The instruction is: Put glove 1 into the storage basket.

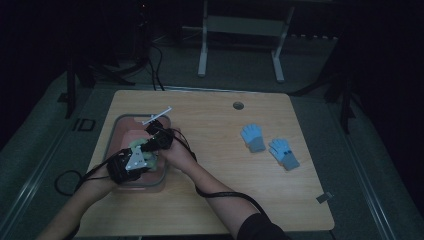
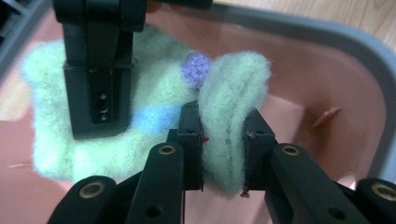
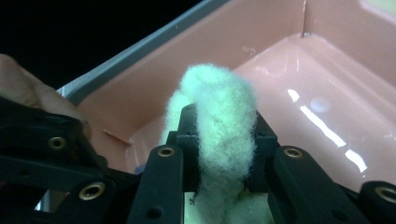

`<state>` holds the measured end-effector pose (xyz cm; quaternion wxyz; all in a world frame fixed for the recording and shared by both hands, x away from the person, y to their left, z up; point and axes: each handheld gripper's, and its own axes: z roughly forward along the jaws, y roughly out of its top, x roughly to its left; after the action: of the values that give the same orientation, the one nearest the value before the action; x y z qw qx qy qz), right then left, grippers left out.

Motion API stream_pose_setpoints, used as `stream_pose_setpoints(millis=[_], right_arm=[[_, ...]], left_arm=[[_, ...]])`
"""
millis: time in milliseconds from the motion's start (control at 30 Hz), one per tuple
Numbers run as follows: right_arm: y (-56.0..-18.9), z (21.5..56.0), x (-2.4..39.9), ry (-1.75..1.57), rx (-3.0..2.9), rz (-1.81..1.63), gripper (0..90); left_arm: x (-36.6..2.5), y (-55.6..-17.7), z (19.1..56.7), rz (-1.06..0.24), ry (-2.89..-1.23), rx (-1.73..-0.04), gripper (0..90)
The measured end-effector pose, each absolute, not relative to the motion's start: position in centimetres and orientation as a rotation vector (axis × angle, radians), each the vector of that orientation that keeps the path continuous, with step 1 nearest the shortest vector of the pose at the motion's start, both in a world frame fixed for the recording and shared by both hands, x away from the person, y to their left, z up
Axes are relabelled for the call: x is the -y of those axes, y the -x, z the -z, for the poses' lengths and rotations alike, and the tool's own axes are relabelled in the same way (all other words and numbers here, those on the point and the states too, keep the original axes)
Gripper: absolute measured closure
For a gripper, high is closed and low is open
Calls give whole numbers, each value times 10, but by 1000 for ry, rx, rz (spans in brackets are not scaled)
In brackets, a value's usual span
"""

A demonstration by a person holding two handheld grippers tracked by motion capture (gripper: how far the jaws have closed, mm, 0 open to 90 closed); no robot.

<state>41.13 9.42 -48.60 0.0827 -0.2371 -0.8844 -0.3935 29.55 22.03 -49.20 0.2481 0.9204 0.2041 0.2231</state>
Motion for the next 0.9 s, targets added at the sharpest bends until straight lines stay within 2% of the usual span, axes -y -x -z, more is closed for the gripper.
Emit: stream_pose_setpoints(millis=[233,433,500,567,667,700,767,867,900], right_arm=[[-415,490,-96,732,2663,1122,711],[-416,486,-93,760,2685,1129,548],[-418,485,-89,771,2669,1146,536],[-419,482,-86,770,2680,1147,514],[-420,478,-81,775,2675,1171,485],[-420,478,-81,775,2675,1171,485],[-421,473,-75,781,2672,1191,467],[-421,472,-72,784,2671,1203,456],[-420,467,-63,787,2658,1237,408]], left_arm=[[-215,-303,498,-600,-2549,-542,742],[-210,-312,502,-556,-2626,-564,723],[-209,-315,504,-545,-2655,-570,702],[-208,-316,504,-533,-2648,-587,656],[-209,-317,503,-521,-2625,-610,523],[-209,-318,502,-510,-2612,-621,523],[-210,-317,501,-529,-2587,-643,428],[-211,-315,498,-545,-2564,-663,388],[-215,-313,491,-568,-2509,-708,350]])
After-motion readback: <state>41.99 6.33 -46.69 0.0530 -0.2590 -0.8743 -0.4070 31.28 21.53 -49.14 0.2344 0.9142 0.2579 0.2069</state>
